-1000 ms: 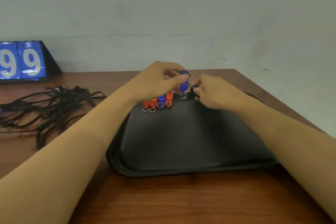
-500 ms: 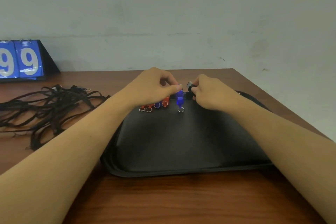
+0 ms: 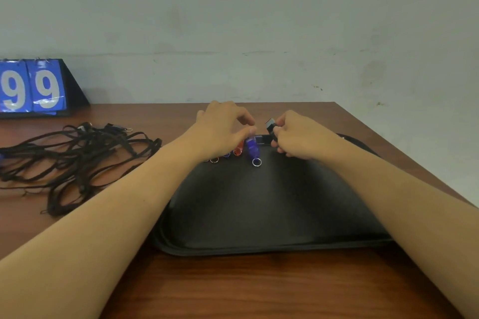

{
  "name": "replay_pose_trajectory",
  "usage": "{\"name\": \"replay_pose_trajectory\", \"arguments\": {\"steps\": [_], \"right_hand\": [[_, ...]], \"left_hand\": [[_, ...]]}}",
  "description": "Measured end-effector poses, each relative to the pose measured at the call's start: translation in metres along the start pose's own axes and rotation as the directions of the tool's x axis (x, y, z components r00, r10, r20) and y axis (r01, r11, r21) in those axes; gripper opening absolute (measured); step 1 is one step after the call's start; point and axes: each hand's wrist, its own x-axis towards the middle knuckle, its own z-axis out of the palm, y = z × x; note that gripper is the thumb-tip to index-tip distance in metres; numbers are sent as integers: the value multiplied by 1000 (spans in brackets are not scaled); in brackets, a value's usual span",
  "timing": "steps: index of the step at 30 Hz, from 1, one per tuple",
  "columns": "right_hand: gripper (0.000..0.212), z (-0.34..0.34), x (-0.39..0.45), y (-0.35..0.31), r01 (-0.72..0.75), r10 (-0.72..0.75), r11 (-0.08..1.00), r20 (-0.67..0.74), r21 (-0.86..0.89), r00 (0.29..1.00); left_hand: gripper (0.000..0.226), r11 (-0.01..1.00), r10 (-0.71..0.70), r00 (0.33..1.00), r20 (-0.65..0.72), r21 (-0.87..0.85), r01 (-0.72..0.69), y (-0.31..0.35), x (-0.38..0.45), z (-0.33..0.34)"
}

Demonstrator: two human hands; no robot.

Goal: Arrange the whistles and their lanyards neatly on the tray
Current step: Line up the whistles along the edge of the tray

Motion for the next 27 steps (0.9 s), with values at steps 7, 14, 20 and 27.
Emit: {"name": "replay_pose_trajectory", "arguments": {"steps": [7,14,20,27], "right_hand": [[33,0,5,3,-29,30,999,-1,17,1000],[33,-1,4,3,-22,22,1000,6,3,1000],[33,0,4,5,-15,15,1000,3,-11,1000],[32,0,5,6,4,-4,1000,10,-18,1000]], "left_hand": [[49,986,28,990,140,157,-50,0,-3,-5],[44,981,17,997,76,191,-32,4,-4,-12],[22,975,97,979,178,182,-130,7,-6,-11],[30,960,135,962,236,208,-186,10,-10,-6]]}}
